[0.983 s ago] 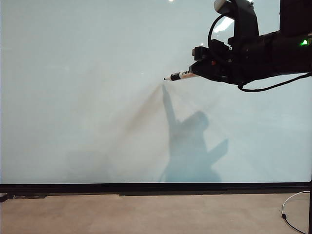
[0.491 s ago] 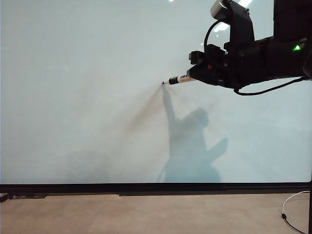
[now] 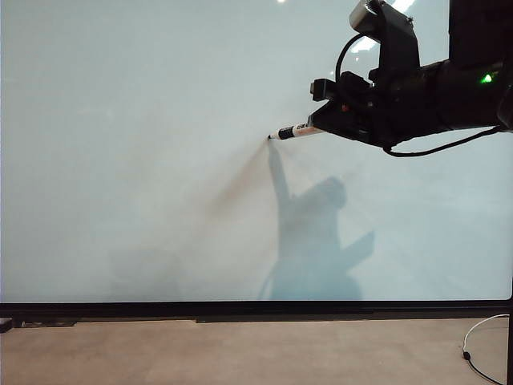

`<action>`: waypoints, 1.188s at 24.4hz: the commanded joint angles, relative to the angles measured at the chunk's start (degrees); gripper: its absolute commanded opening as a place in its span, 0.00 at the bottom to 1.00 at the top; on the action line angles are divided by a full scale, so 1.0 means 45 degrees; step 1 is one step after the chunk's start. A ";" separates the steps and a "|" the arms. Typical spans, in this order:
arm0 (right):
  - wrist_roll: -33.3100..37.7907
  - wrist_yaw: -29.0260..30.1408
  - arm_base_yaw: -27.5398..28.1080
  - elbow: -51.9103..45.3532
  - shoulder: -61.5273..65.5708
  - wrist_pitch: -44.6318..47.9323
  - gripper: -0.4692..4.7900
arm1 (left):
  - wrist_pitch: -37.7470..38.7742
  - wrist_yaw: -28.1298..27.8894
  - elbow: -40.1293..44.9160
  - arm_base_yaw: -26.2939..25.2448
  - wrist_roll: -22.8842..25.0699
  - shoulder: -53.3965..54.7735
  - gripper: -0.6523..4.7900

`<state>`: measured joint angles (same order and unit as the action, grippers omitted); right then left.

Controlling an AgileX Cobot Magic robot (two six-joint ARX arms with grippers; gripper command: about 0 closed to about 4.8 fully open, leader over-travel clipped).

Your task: Pick up the pen on the shelf to the right of the whiteboard and draw a check mark.

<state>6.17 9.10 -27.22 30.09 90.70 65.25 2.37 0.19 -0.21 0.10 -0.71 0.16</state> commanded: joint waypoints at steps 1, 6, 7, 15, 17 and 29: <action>0.0063 -0.0146 0.0000 0.0024 -0.0063 0.0199 0.07 | -0.0160 0.0005 -0.0034 0.0005 0.0058 0.0005 0.11; 0.0087 -0.0155 0.0000 0.0005 -0.0068 -0.0029 0.07 | -0.0160 0.0005 -0.0039 0.0005 0.0058 0.0005 0.11; 0.0092 -0.0160 0.0000 0.0005 -0.0063 -0.0131 0.07 | -0.0160 0.0000 -0.0039 0.0005 0.0058 0.0005 0.11; 0.0112 -0.0505 0.0000 -0.0053 -0.0068 -0.0374 0.07 | -0.0160 0.0005 -0.0039 0.0005 0.0058 0.0005 0.11; 0.0160 -0.0646 0.0000 -0.0053 -0.0068 -0.0461 0.07 | -0.0160 0.0000 -0.0039 0.0005 0.0058 0.0005 0.11; 0.0257 -0.0962 0.0000 -0.0058 -0.0068 -0.0821 0.07 | -0.0160 0.0005 -0.0039 0.0005 0.0058 0.0005 0.11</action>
<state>6.90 6.70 -27.27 29.76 90.67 61.73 2.37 0.19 -0.21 0.10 -0.71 0.16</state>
